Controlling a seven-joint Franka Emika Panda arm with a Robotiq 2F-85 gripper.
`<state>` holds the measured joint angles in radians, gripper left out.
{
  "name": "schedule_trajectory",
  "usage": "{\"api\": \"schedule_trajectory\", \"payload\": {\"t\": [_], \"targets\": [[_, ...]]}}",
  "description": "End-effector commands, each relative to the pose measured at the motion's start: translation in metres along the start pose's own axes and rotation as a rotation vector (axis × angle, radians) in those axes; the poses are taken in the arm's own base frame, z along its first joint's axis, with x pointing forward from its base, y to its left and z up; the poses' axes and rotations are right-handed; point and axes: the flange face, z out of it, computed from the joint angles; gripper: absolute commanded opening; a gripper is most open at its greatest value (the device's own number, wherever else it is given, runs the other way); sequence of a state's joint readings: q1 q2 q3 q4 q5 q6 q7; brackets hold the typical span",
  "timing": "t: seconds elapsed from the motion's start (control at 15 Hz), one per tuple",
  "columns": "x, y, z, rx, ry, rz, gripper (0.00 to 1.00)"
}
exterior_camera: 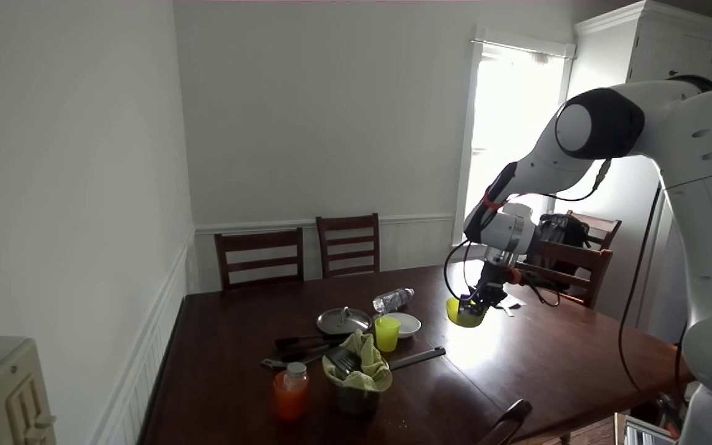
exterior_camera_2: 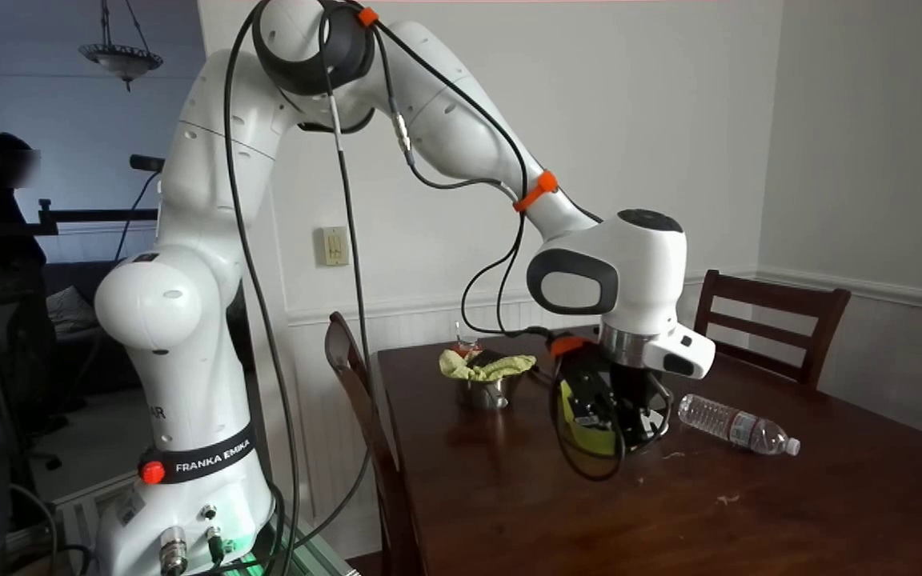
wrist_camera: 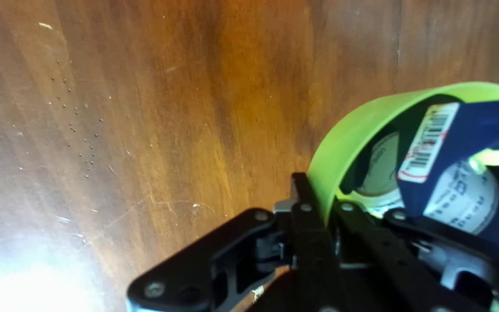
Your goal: Pour the content in the yellow bowl into the white plate
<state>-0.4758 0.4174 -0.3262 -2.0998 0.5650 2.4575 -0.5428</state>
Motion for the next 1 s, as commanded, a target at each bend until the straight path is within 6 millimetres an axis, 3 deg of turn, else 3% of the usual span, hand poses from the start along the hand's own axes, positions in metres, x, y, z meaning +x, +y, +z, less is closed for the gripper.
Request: {"api": "schedule_trajectory", "payload": {"t": [0.0, 0.27, 0.67, 0.93], "targets": [[0.0, -0.001, 0.0, -0.001, -0.002, 0.0, 0.01], [0.045, -0.045, -0.008, -0.213, 0.132, 0.005, 0.01], [0.117, -0.138, -0.006, -0.532, 0.213, -0.095, 0.01], [0.137, -0.18, 0.019, -0.694, 0.229, -0.163, 0.01]]}}
